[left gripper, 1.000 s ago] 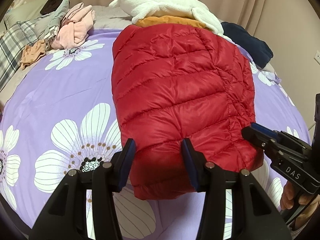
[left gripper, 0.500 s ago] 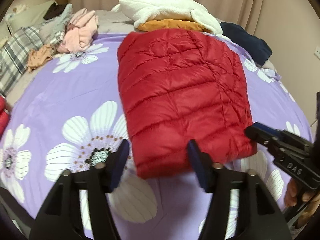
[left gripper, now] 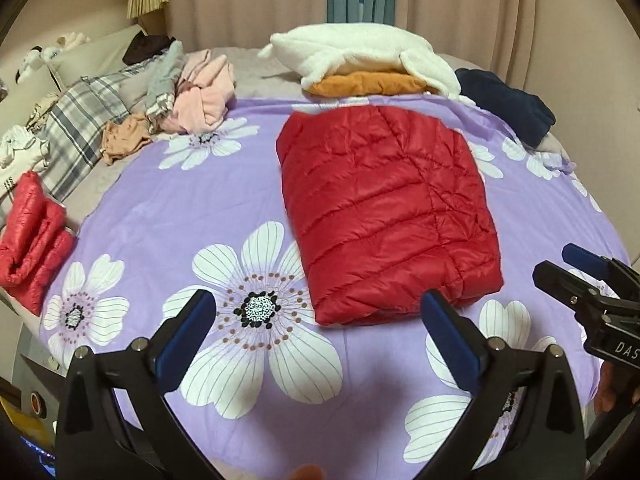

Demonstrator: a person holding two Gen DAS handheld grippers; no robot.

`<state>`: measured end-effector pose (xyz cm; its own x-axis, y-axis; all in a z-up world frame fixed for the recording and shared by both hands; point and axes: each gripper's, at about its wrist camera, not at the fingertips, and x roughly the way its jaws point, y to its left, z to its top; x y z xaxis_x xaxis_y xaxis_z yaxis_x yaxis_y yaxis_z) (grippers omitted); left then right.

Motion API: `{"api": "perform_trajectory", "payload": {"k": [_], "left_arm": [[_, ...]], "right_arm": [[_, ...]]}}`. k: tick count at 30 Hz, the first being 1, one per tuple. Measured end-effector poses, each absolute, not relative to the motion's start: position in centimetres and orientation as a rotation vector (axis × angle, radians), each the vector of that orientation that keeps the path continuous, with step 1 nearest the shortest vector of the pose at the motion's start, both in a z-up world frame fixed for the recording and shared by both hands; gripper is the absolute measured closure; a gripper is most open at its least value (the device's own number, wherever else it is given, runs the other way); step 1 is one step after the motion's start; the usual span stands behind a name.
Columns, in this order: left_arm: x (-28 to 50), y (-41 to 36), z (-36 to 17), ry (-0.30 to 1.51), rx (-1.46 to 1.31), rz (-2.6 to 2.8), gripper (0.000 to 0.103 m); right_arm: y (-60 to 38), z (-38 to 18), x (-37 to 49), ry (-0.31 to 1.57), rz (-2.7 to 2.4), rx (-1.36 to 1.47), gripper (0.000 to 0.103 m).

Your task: Fold large clothes

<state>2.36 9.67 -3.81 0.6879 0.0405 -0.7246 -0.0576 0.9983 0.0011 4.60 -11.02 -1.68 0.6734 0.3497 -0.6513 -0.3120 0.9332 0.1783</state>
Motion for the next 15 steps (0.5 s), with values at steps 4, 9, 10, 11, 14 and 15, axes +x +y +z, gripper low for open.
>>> {"api": "perform_trajectory", "payload": {"k": [4,9,10,11,14,15], "left_arm": [[1.6,9.6,-2.8,0.808,-0.045,0.059,0.000],[0.7,9.3,-1.4,0.800,-0.042,0.074,0.000],[0.7,9.2,-1.3,0.801,-0.034,0.084,0.000],[0.6,9.1,-1.1,0.798,-0.021,0.095,0.000],[0.4,8.8,-1.0,0.788,-0.025,0.076,0.000],[0.3,8.8,-1.0,0.792,-0.029,0.070,0.000]], "right_arm": [[-11.0,-0.9,4.0,0.752,0.381,0.075,0.016],[-10.9,0.1,3.0,0.729,0.367,0.072,0.004],[-10.9,0.3,2.9,0.725,0.362,0.069,0.004],[-10.9,0.4,2.8,0.719,0.359,0.067,0.003],[-10.8,0.3,2.8,0.713,0.342,0.053,0.001],[-10.9,0.2,2.9,0.719,0.328,0.054,0.001]]}}
